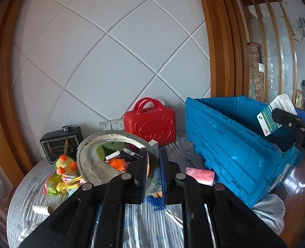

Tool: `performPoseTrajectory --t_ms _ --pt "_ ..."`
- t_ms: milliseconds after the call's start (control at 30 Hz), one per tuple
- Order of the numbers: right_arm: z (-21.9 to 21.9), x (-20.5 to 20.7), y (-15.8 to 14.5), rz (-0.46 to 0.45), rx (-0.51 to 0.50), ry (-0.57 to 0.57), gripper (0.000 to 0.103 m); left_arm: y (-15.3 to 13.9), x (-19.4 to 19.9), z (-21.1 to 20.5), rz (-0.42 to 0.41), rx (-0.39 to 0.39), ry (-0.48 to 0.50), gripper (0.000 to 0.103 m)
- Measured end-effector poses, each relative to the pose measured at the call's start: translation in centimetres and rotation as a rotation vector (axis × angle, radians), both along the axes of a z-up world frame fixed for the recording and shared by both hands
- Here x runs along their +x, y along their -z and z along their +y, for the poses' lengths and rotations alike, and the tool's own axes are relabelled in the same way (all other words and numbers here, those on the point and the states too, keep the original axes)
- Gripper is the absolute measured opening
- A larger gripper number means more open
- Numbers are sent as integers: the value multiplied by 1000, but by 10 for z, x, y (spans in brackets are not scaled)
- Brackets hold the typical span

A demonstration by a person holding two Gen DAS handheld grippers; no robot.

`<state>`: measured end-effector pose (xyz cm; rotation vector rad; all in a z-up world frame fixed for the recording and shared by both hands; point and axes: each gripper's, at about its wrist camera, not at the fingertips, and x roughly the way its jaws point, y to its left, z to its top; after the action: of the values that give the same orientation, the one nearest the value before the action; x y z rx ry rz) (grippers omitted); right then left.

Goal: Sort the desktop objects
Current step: 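Lift the mirror and small white box toward the blue crate, then lower mirror and white box into the crate and open both grippers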

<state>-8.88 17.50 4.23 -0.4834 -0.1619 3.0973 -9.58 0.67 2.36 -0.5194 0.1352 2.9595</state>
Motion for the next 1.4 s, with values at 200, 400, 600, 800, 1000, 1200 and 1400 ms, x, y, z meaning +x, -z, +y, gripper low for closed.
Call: performPoseTrajectory --t_ms 200,400,600,800,1000,1200,1400 --pt "65 -7 -10 38 -11 54 36 -14 -15 79 40 -21 60 11" --pt "166 -28 -14 69 -11 100 36 -28 -44 195 61 -31 114 11" --pt "274 -62 -4 7 -14 115 36 -26 -73 304 3 -49 152 11" --pt "335 -91 18 -75 -11 95 36 -7 -90 364 -98 -101 144 11" --pt "352 -110 36 -151 10 54 36 5 -104 384 -174 -104 107 11" --pt "357 -121 42 -194 29 43 36 11 -107 385 -196 -96 85 11" --pt "358 -122 43 -198 32 35 58 14 -107 384 -214 -97 60 15"
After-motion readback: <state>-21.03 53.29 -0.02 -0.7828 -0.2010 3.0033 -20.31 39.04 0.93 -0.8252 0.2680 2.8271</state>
